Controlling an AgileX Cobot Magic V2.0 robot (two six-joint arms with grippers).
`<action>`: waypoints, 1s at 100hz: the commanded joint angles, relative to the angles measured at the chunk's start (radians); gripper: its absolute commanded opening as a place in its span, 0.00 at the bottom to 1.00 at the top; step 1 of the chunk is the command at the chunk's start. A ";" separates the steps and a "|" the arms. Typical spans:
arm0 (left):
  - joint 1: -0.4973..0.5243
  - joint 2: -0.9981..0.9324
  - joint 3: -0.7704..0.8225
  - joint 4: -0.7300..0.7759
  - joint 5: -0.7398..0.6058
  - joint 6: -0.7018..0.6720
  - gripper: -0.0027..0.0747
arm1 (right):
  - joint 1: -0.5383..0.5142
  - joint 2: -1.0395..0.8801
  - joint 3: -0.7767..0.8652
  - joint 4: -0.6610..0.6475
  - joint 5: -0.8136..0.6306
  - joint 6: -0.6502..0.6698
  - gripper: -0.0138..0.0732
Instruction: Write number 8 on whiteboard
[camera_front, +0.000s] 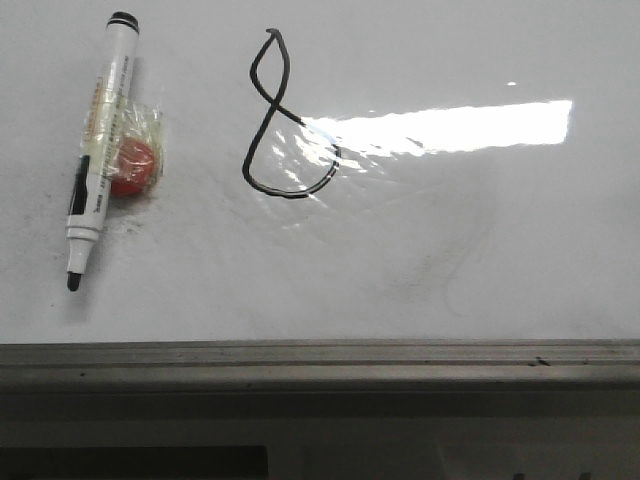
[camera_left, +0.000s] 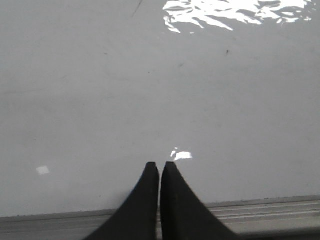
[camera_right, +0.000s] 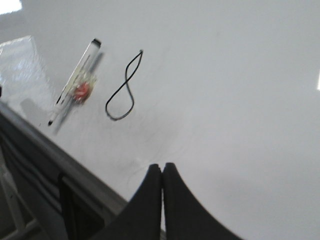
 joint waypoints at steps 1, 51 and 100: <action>0.001 -0.032 0.033 -0.009 -0.050 0.000 0.01 | -0.114 -0.011 0.000 0.055 -0.186 -0.005 0.09; 0.001 -0.032 0.033 -0.009 -0.050 0.000 0.01 | -0.605 -0.011 0.063 0.460 -0.180 -0.500 0.09; 0.001 -0.032 0.033 -0.009 -0.050 0.000 0.01 | -0.758 -0.011 0.187 0.486 -0.194 -0.500 0.09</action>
